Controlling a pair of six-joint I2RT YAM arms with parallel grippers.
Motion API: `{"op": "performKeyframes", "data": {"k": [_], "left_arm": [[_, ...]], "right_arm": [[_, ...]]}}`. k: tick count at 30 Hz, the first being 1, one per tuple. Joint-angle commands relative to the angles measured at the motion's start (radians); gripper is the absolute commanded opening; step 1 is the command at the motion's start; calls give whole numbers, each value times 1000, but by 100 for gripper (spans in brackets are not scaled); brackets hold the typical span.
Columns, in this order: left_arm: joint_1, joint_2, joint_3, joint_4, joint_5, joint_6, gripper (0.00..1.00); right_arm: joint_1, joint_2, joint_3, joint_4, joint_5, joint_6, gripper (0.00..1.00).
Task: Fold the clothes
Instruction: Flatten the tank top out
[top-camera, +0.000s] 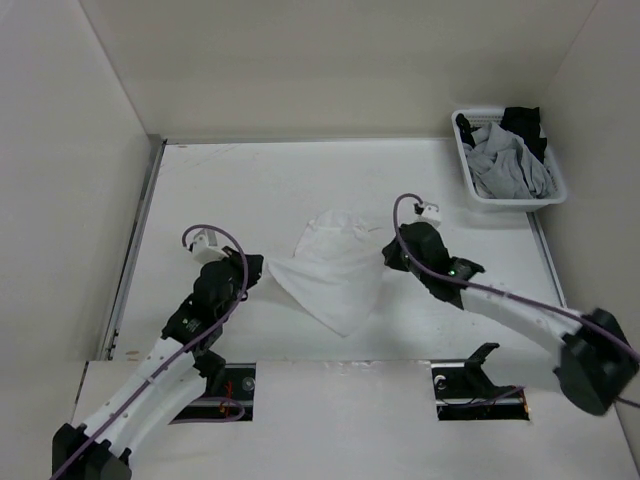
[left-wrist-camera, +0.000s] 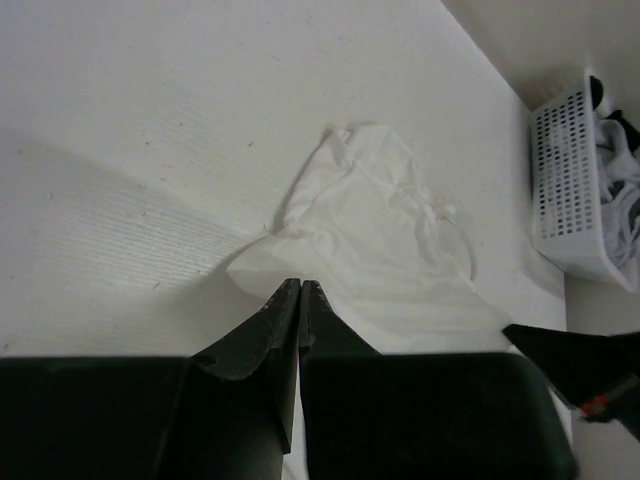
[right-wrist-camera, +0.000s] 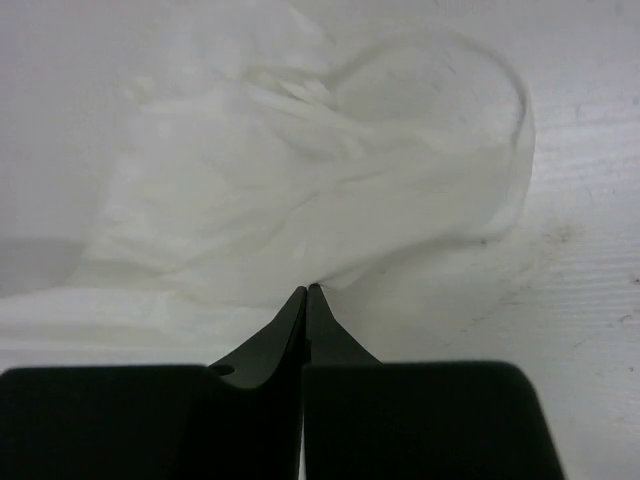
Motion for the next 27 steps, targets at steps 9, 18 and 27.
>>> {"op": "performKeyframes", "data": {"k": [9,18,27], "left_arm": [[17,-200,198,-73,-36,104,0],[18,-312,259,-192,-89,162,0],[9,-234,86,-176,-67,64,0]], "right_arm": [[349,-515,321,-570,375,-53,0],[779,-681,360,-637,589,73,1],[15,-356,134,-226,-83,-81,1]]}}
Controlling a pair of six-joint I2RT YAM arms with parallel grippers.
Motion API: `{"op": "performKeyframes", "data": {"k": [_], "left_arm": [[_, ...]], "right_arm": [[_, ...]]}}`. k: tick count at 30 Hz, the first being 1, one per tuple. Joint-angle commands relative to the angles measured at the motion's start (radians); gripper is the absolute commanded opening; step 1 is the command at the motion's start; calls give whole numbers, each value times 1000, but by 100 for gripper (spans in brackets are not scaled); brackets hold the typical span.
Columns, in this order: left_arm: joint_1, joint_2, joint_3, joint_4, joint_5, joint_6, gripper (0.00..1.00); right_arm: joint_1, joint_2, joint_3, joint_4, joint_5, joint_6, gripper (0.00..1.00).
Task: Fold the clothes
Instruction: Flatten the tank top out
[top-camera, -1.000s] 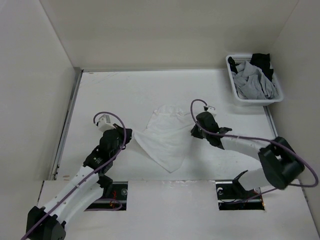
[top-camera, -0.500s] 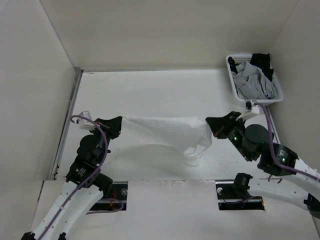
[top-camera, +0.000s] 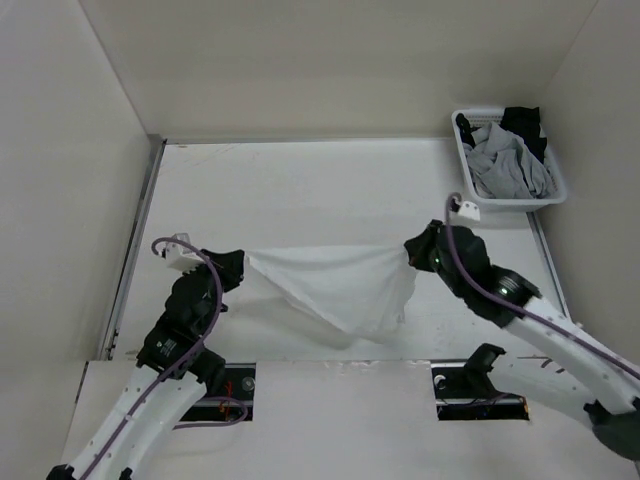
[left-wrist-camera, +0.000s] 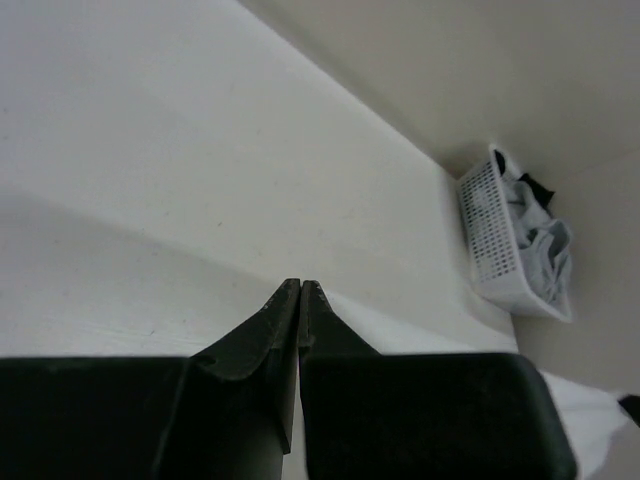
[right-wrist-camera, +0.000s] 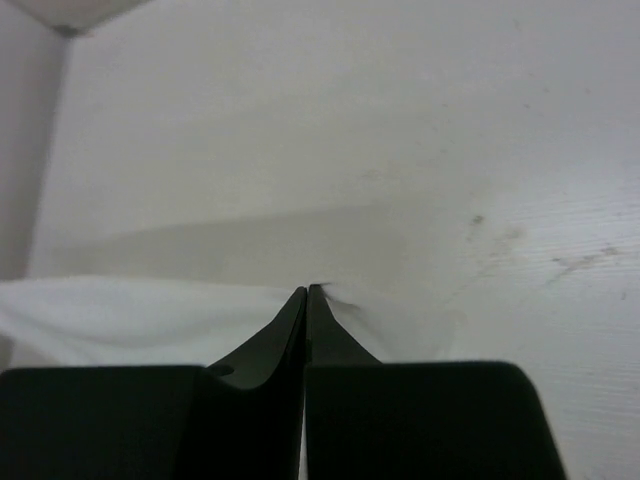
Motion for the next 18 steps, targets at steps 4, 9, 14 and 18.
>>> {"op": "performKeyframes", "data": {"k": [4,9,14,18], "left_arm": [[24,184,-73,140,20,-43,0],[47,363,-87,272,72,-78,0],[67,374,-128,295,94,-106,0],[113,359,-158,295,154,-107,0]], "right_arm": [[-411,496,54,414,-464,-132,2],[-459,860,424,416,-481,-184,19],[-360,721,269,404,-404,-190,34],[-188,568,-17,465,-383,-75,0]]}}
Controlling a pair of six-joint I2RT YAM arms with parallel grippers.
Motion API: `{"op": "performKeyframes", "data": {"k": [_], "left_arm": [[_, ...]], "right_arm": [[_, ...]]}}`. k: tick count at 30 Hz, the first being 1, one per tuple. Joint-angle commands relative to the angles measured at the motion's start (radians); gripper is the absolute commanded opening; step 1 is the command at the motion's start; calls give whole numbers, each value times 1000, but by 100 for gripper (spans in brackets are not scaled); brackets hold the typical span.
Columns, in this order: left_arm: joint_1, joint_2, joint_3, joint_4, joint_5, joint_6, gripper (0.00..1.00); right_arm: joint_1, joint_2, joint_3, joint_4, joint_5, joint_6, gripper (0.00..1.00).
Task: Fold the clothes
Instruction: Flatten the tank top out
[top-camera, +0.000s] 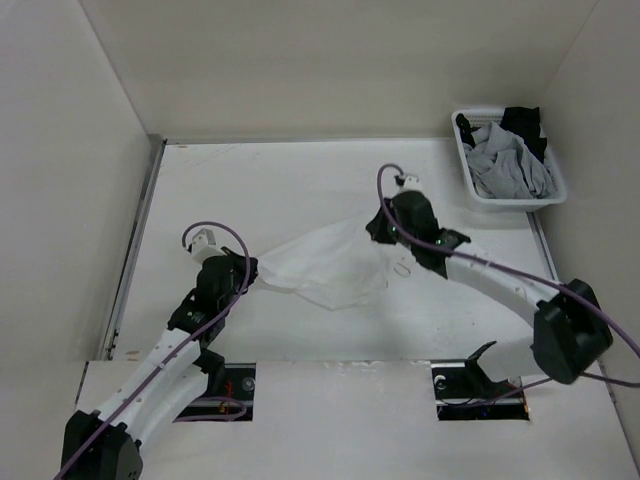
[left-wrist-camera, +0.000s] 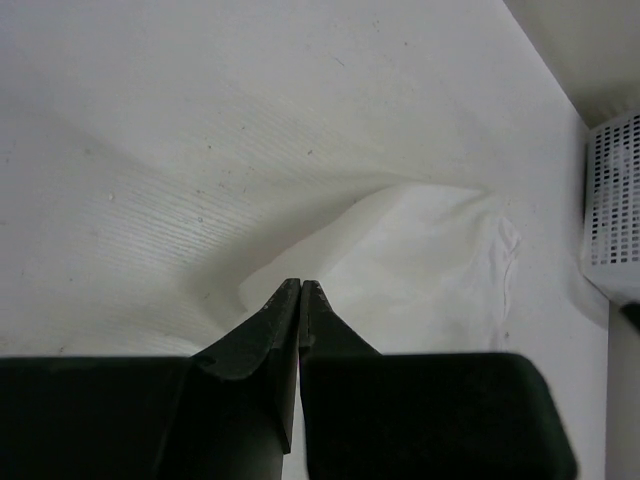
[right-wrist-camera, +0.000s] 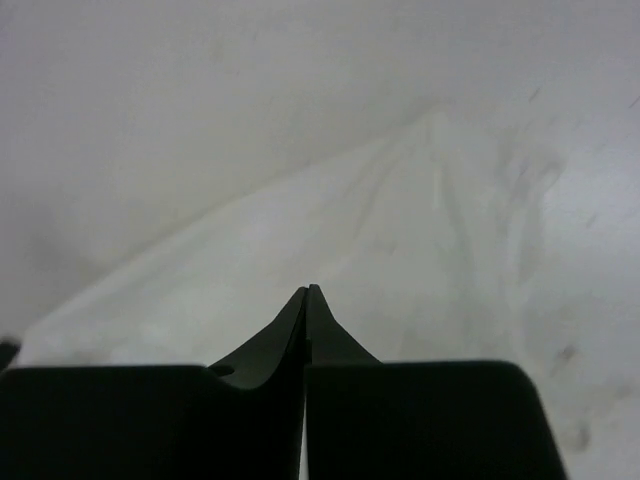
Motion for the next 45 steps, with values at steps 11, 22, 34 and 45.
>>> {"op": "performKeyframes", "data": {"k": [11,22,34,45], "left_arm": [[88,-80,-55,69,168,-11,0],[74,-107,-71,68,175,-9,0],[71,-118,-64,68,177,-9,0],[73,-124,-67,65,177,-14,0]], "right_arm": [[208,-71,-330,156,85,279,24],[248,6,-335,151,107,348,30],[279,26,-349,114,133,376,30],[310,52,-324,68,134,379,30]]}}
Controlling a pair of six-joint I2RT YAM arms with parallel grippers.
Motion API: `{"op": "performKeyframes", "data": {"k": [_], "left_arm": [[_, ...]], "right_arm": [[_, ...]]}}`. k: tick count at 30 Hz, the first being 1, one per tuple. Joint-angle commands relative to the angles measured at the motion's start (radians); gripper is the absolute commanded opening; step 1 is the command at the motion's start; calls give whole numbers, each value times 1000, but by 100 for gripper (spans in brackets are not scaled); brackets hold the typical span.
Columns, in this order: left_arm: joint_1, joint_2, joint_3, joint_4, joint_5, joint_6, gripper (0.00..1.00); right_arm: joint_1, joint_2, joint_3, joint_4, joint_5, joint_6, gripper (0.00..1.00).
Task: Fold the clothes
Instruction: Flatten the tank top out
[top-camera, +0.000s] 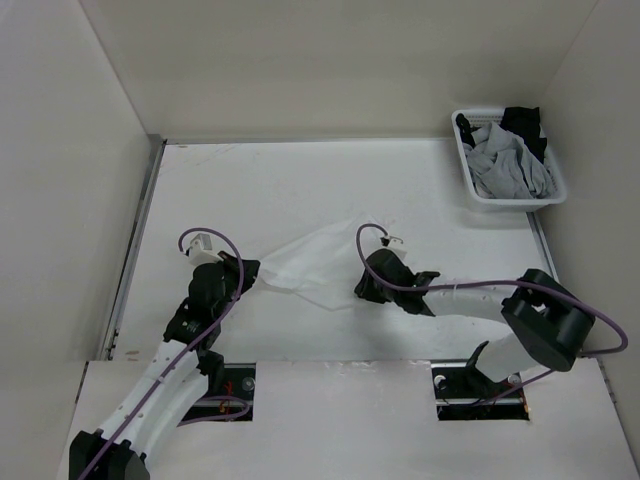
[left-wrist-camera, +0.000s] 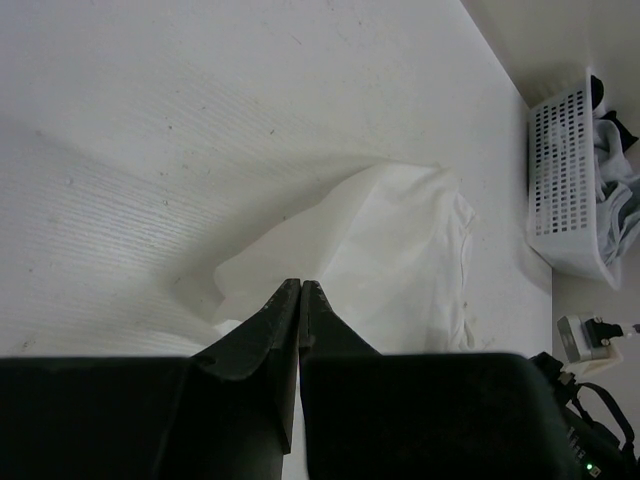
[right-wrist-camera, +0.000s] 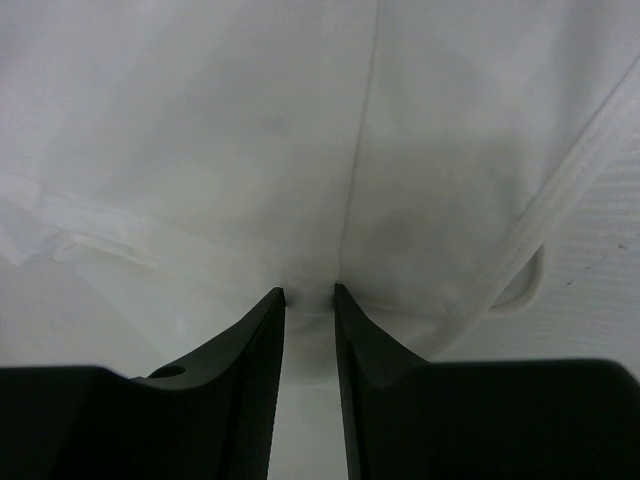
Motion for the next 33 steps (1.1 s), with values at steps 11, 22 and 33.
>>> {"op": "performKeyframes", "data": {"k": [11,22,33], "left_arm": [[-1,-24,9,24,14,-2,0],[-5,-52,98,-5,14,-4,0],[-51,-148,311,-96,-41,-13,0]], "right_arm": [[25,-104,35,-68,136,5,12],[25,-357,101,-212,209,-89,2],[104,-623,293,-459,314,-210,5]]}}
